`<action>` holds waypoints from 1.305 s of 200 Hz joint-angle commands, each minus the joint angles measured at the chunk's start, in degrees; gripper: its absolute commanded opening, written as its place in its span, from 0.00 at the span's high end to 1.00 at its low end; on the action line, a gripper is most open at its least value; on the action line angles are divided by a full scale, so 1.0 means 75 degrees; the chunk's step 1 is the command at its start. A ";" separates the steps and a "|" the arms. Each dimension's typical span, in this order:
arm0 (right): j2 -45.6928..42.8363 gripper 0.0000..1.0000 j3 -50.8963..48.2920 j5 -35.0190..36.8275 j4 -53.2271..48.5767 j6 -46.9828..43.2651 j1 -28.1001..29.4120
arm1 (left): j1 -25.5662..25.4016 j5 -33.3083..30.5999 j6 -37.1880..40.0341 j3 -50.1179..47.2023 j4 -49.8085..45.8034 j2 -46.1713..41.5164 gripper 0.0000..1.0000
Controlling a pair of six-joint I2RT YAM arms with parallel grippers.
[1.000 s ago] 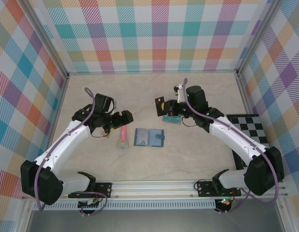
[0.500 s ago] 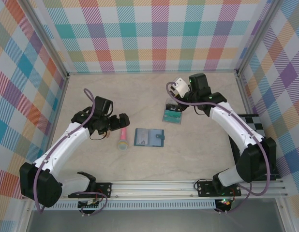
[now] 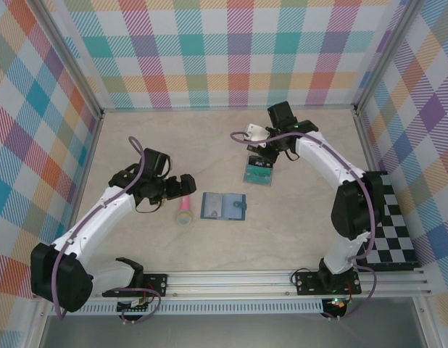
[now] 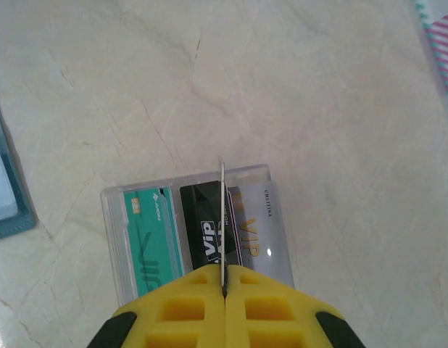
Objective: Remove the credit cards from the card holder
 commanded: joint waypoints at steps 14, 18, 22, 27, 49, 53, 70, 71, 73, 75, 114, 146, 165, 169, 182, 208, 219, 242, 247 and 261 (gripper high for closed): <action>0.0424 1.00 0.0505 0.0056 -0.0351 -0.0593 0.0000 | 0.0138 0.0242 -0.0135 -0.0180 0.0150 -0.0137 0.00; 0.0457 1.00 0.0506 0.0037 -0.0334 -0.0632 0.0000 | 0.0136 0.0239 -0.0120 -0.0180 0.0127 -0.0134 0.00; 0.0499 1.00 0.0506 0.0025 -0.0339 -0.0671 0.0002 | 0.0136 0.0240 -0.0121 -0.0170 0.0122 -0.0134 0.00; 0.0573 1.00 0.0527 0.0022 -0.0340 -0.0708 0.0000 | 0.0136 0.0254 -0.0120 -0.0168 0.0107 -0.0142 0.00; 0.0918 1.00 0.0754 0.0031 -0.0584 -0.0829 0.0000 | 0.0136 0.0287 -0.0118 -0.0168 0.0101 -0.0155 0.00; 0.0976 1.00 0.0782 0.0053 -0.0603 -0.0836 -0.0001 | 0.0136 0.0297 -0.0116 -0.0167 0.0110 -0.0160 0.00; 0.1129 1.00 0.0799 0.0181 -0.0561 -0.0900 0.0000 | 0.0136 0.0355 -0.0118 -0.0176 0.0115 -0.0158 0.00; 0.1138 1.00 0.0799 0.0189 -0.0561 -0.0906 0.0000 | 0.0136 0.0357 -0.0120 -0.0178 0.0113 -0.0157 0.00; 0.1153 1.00 0.0799 0.0205 -0.0556 -0.0908 0.0000 | 0.0142 0.0368 -0.0105 -0.0179 0.0111 -0.0156 0.00; 0.1165 1.00 0.0799 0.0223 -0.0558 -0.0912 0.0000 | 0.0137 0.0376 -0.0107 -0.0186 0.0111 -0.0158 0.00; 0.1257 0.99 0.0602 0.0440 -0.0354 -0.1019 0.0000 | 0.0136 0.0394 -0.0075 -0.0236 0.0156 -0.0120 0.00; 0.1447 0.98 0.0532 0.0592 -0.0264 -0.1099 0.0001 | 0.0136 0.0371 -0.0053 -0.0226 0.0153 -0.0072 0.00; 0.1474 0.96 0.0462 0.0580 -0.0201 -0.1124 -0.0011 | 0.0136 0.0359 -0.0029 -0.0221 0.0123 -0.0068 0.00; 0.1474 0.95 0.0440 0.0584 -0.0179 -0.1115 -0.0012 | 0.0136 0.0359 -0.0018 -0.0226 0.0128 -0.0073 0.00; 0.1469 0.89 0.0396 0.0579 -0.0101 -0.1103 -0.0017 | 0.0136 0.0359 -0.0018 -0.0226 0.0121 -0.0066 0.00; 0.1341 0.81 0.0360 0.0529 0.0091 -0.0872 -0.0017 | 0.0136 0.0359 -0.0008 -0.0238 0.0123 -0.0060 0.00; 0.1240 0.75 0.0438 0.0409 0.0033 -0.0683 -0.0012 | 0.0136 0.0341 -0.0008 -0.0228 0.0134 -0.0061 0.00; 0.0927 0.70 0.0518 0.0280 0.0087 -0.0331 -0.0011 | 0.0142 0.0353 -0.0016 -0.0236 0.0156 -0.0038 0.00; 0.0857 0.70 0.0529 0.0291 0.0127 -0.0240 -0.0008 | 0.0136 0.0356 -0.0017 -0.0232 0.0149 -0.0028 0.00; 0.0610 0.70 0.0529 0.0263 0.0209 0.0070 -0.0010 | 0.0142 0.0381 -0.0025 -0.0232 0.0160 -0.0048 0.00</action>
